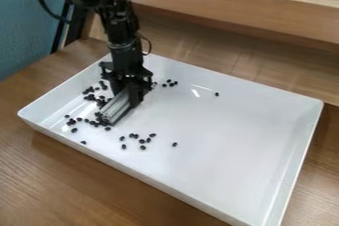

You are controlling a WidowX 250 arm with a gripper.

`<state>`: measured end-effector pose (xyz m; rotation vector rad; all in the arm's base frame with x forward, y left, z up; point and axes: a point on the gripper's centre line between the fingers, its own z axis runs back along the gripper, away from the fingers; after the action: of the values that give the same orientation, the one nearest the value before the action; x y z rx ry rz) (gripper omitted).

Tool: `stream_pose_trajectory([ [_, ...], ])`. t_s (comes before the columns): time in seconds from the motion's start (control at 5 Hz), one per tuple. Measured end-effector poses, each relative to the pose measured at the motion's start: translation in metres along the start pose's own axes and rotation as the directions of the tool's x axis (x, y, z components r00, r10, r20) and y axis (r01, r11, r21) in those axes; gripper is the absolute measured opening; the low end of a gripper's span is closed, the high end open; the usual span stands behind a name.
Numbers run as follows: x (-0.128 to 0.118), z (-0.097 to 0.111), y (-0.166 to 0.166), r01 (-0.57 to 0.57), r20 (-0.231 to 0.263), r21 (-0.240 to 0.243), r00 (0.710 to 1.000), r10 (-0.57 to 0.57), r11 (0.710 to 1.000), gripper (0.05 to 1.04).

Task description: Sweep into pile

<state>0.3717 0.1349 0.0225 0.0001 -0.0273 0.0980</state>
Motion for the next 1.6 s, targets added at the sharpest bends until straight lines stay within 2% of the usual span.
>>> stream_pose_trajectory([
  [0.4, -0.014, 0.002, 0.026, -0.042, 0.0, 0.009, 0.999, 0.042, 0.999, 0.405],
  [0.8, -0.023, 0.002, 0.038, -0.032, 0.005, 0.016, 0.999, 0.032, 0.999, 0.405],
  [1.0, -0.026, 0.001, 0.036, -0.012, 0.005, 0.011, 1.0, 0.012, 1.0, 0.514],
  [1.2, -0.028, 0.002, 0.029, 0.025, -0.025, 0.008, 0.999, -0.025, 1.0, 0.788],
  [1.4, -0.025, 0.003, 0.019, 0.058, -0.026, 0.0, 0.998, -0.058, 0.998, 0.984],
  [1.6, -0.024, 0.005, 0.01, 0.059, -0.043, -0.011, 0.997, -0.059, 0.998, 0.999],
])
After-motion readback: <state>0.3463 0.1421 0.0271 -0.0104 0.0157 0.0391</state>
